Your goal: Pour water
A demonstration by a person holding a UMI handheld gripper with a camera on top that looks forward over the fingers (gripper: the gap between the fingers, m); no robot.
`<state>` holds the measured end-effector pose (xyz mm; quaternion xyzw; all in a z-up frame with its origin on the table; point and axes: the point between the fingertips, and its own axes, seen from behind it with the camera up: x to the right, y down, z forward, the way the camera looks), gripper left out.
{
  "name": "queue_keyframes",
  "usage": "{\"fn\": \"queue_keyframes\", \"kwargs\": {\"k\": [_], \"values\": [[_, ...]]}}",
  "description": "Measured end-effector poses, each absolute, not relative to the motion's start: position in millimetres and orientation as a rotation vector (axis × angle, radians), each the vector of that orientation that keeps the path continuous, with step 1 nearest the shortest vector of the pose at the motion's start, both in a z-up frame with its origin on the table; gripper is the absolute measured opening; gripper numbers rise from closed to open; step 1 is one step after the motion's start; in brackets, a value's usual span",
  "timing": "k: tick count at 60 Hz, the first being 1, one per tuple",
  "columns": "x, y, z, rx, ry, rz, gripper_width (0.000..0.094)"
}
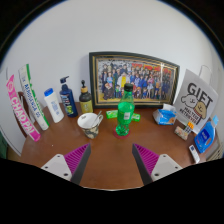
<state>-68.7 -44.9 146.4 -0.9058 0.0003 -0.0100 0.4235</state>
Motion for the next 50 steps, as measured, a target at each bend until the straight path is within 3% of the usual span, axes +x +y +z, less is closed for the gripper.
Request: {"fn": "queue_keyframes", "kwargs": {"k": [20, 50], "values": [[-107, -136, 197, -2.275, -0.023, -0.046, 0.0852], [-103, -153, 239, -2.204, -0.014, -0.108, 0.0854]]}}
